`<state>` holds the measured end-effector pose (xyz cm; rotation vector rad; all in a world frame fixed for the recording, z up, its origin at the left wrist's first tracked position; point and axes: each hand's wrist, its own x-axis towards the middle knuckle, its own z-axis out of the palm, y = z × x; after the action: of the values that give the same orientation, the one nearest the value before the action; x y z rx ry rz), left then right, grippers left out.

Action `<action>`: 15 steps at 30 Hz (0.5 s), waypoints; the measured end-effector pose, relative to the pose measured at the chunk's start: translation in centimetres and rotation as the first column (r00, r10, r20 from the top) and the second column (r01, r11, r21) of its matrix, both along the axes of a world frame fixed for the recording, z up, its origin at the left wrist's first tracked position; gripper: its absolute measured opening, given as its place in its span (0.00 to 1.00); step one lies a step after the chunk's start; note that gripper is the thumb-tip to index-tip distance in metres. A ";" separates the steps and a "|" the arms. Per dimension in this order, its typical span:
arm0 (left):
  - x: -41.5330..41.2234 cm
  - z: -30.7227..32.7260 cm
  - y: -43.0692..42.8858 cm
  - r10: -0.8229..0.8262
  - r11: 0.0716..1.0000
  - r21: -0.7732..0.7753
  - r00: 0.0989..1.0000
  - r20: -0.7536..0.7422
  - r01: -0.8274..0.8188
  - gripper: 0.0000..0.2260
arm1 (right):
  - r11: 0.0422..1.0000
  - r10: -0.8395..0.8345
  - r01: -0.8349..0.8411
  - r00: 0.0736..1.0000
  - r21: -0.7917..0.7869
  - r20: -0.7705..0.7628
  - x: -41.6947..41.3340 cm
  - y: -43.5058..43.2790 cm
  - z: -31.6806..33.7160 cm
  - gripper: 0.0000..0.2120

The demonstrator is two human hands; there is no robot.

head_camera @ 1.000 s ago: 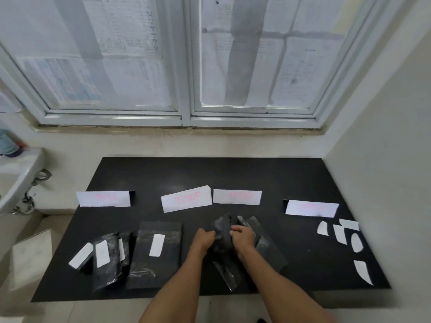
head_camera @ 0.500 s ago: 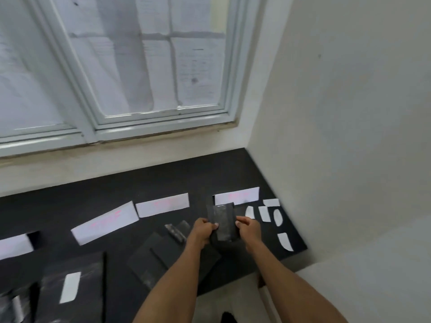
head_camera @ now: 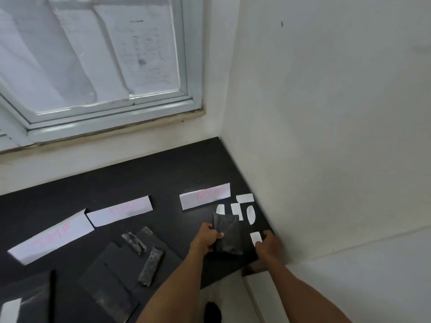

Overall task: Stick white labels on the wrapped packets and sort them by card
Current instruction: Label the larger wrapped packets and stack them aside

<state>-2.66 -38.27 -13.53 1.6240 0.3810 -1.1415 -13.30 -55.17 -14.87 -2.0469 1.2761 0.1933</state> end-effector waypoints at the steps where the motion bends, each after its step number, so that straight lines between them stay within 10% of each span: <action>1: 0.2 -0.3 -0.3 0.001 1.000 0.008 1.000 -0.009 -0.001 0.18 | 1.000 0.013 -0.013 1.000 0.000 -0.029 0.0 -0.6 -0.6 0.26; 15: 1.4 -1.4 -1.1 0.016 1.000 -0.006 0.998 -0.061 -0.016 0.18 | 0.981 0.068 -0.072 0.997 -0.180 -0.027 1.7 -2.2 -2.5 0.06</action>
<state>-1.28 -39.40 -14.89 1.5802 0.4281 -1.1813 -11.59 -57.37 -17.33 -2.2519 1.2755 0.1351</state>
